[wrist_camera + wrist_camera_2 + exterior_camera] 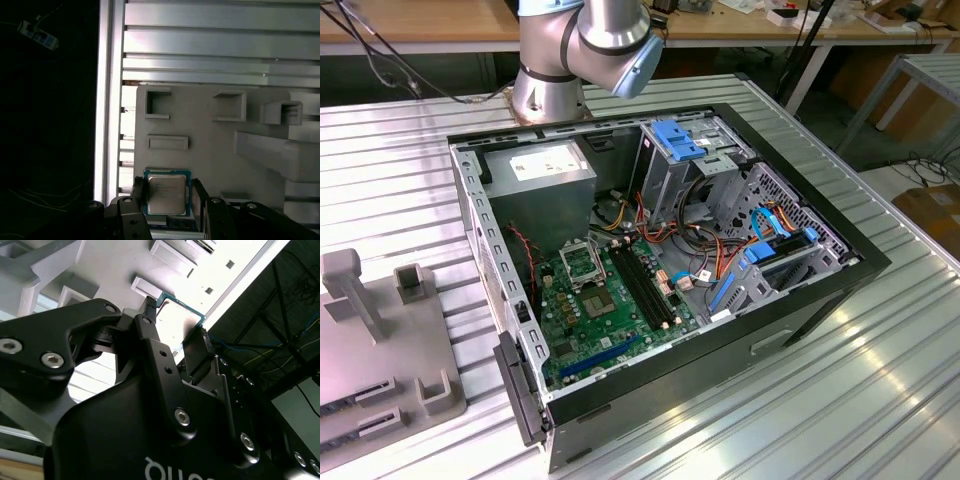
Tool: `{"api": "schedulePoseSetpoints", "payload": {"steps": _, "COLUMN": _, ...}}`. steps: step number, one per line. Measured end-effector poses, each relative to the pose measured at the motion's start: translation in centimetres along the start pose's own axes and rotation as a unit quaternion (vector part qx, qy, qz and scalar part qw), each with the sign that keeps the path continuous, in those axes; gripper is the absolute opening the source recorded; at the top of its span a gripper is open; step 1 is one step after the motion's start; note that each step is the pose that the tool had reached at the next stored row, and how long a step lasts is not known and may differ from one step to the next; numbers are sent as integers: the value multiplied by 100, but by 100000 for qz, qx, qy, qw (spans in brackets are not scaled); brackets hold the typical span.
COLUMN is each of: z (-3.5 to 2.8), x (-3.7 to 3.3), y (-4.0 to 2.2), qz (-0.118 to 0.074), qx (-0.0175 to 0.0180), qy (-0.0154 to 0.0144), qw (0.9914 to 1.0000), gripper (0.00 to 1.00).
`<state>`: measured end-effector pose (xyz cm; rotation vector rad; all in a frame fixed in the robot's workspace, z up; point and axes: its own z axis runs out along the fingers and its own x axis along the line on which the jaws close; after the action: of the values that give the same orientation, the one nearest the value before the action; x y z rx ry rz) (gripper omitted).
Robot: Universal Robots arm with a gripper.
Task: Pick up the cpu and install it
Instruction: 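Pick up the cpu and move it towards the insertion slot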
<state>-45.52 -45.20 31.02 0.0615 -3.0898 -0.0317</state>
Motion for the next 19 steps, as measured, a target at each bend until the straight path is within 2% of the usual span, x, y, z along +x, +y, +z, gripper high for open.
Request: {"api": "schedulePoseSetpoints", "payload": {"steps": 19, "z": -99, "x": 5, "y": 2, "qz": 0, "qx": -1, "qy": -1, "qw": 100000, "gripper": 47}}
